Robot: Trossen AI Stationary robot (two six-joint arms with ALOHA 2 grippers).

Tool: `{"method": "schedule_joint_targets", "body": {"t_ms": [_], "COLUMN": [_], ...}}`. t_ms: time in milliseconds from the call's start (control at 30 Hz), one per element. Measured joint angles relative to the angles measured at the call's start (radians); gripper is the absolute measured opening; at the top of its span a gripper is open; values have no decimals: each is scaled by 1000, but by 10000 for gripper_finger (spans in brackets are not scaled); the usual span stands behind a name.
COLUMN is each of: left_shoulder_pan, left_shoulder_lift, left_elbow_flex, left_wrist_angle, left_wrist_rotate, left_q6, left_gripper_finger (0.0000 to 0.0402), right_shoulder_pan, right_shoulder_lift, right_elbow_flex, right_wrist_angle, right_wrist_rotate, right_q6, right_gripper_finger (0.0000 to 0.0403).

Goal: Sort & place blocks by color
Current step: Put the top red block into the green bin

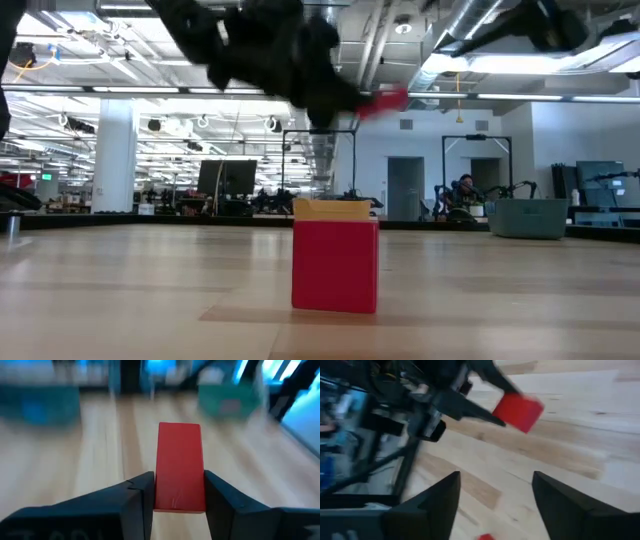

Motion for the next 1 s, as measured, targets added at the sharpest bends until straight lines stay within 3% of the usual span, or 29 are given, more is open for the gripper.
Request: {"method": "schedule_joint_targets", "body": {"t_ms": [167,333,533,700,1000], "left_shoulder_pan": [-1,0,-21,-46,-60], "left_shoulder_lift": [-112,-181,-201,-200,-200], "left_elbow_flex": [33,34,32,32,32], "left_wrist_angle": [8,-7,-51,-71,-55], "left_wrist_rotate": [28,40,35,0,-59], "left_q6": [63,136,206,209,210], "left_gripper_finger": [101,102,103,104,104], "right_shoulder_pan": [-33,-77,-142,-178,-196], "right_shoulder_lift": [-10,-17,-18,-13,14], "right_elbow_flex": [-1,0,0,0,-2], "right_wrist_angle": [54,166,303,311,312], "right_wrist_rotate": [2,16,-6,-57,-147], "right_q6": [-25,-97,-198,-195,-174], "right_gripper_finger": [311,320,307,294,220]}}
